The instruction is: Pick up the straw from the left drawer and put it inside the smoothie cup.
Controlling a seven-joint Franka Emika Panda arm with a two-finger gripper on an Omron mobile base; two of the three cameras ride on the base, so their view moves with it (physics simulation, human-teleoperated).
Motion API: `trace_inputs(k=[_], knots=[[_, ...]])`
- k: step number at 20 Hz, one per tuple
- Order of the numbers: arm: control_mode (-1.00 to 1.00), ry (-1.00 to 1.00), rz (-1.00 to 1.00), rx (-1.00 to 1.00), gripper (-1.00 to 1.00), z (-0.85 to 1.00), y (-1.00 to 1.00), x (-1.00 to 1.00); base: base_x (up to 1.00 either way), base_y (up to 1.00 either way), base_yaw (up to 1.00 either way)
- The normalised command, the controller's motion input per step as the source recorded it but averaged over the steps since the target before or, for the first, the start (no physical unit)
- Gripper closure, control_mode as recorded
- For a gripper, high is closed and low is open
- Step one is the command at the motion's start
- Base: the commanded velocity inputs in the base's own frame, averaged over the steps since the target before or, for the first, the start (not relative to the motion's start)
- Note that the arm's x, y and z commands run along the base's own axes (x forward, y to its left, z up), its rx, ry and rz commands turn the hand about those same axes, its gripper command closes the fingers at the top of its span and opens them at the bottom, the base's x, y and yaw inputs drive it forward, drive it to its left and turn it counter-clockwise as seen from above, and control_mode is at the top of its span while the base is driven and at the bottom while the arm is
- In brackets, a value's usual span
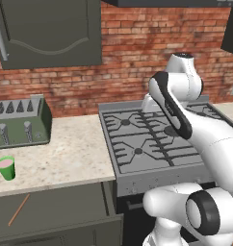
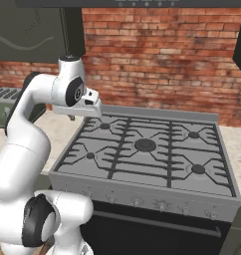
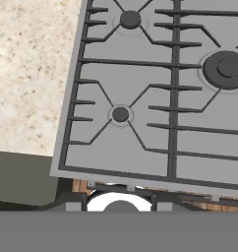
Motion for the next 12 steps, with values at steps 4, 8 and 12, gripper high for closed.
trace_inputs(k=[4, 8, 12], knots=[[-1.0, 0.0, 0.0, 0.0, -1.0, -0.05, -0.01, -0.18, 0.0, 0.0, 0.0], [-1.0, 0.0, 0.0, 0.0, -1.0, -0.22, 0.0, -0.39, 0.0, 0.0, 0.0], [-1.0, 0.0, 0.0, 0.0, -1.0, -0.29, 0.0, -0.41, 0.0, 0.0, 0.0]])
